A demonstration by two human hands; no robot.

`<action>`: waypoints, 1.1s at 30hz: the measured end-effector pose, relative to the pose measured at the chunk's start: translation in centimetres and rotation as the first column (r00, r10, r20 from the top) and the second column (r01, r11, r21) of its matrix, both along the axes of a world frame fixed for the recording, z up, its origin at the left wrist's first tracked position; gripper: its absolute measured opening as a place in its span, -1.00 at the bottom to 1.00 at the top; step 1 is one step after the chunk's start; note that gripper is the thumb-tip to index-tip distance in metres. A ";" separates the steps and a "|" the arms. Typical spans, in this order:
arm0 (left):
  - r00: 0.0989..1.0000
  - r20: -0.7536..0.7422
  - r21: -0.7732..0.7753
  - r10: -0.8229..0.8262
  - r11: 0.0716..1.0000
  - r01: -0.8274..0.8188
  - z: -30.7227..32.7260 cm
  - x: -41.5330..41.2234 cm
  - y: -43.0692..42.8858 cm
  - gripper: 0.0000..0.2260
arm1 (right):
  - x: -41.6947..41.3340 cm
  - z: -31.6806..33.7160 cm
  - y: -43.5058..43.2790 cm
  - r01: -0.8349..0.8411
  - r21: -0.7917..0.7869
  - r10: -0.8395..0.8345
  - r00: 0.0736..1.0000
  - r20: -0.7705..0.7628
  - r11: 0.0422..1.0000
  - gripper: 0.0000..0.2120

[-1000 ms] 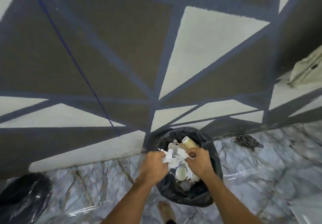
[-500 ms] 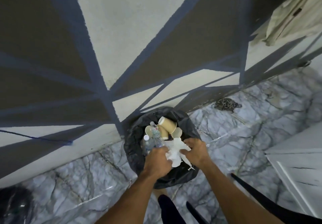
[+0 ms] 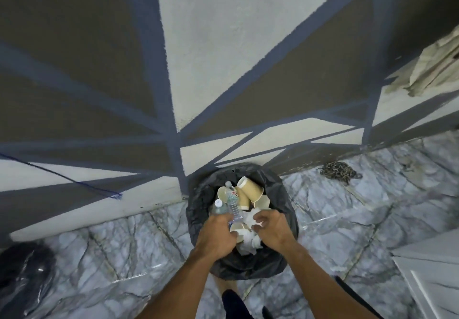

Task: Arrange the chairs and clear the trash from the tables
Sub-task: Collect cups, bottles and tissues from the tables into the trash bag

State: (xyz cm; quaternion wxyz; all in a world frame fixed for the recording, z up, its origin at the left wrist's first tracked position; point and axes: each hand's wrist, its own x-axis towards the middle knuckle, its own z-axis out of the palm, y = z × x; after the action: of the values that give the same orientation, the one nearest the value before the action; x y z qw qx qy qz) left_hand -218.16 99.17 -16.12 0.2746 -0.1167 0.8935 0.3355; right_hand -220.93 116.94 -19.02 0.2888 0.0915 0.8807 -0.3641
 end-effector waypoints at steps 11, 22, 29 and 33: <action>0.764 -0.267 -0.107 0.588 0.770 -0.629 8.9 15.0 -18.5 -0.63 | 6.0 9.9 -25.4 -0.753 -0.082 0.711 0.647 -0.276 0.653 -0.77; 0.204 -0.487 -0.110 0.849 0.172 -0.979 15.9 49.7 -23.0 -0.67 | 36.9 18.2 -39.8 -0.994 -0.110 0.885 0.074 -0.460 0.026 -0.79; -0.134 -0.563 -0.142 0.816 -0.256 -0.956 17.2 70.3 -16.2 -0.59 | 58.2 19.7 -39.5 -0.888 -0.077 0.782 -0.355 -0.512 -0.453 -0.81; -0.348 -0.572 -0.134 0.743 -0.503 -0.854 17.4 79.2 -11.2 -0.86 | 69.2 20.3 -38.8 -0.740 -0.095 0.671 -0.539 -0.509 -0.666 -0.82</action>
State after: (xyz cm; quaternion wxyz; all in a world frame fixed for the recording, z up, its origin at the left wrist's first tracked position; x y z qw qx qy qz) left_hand -138.97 87.98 1.32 -0.2577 -0.8350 0.4666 0.1366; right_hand -151.73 78.11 1.33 0.4009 -0.8326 0.3595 -0.1295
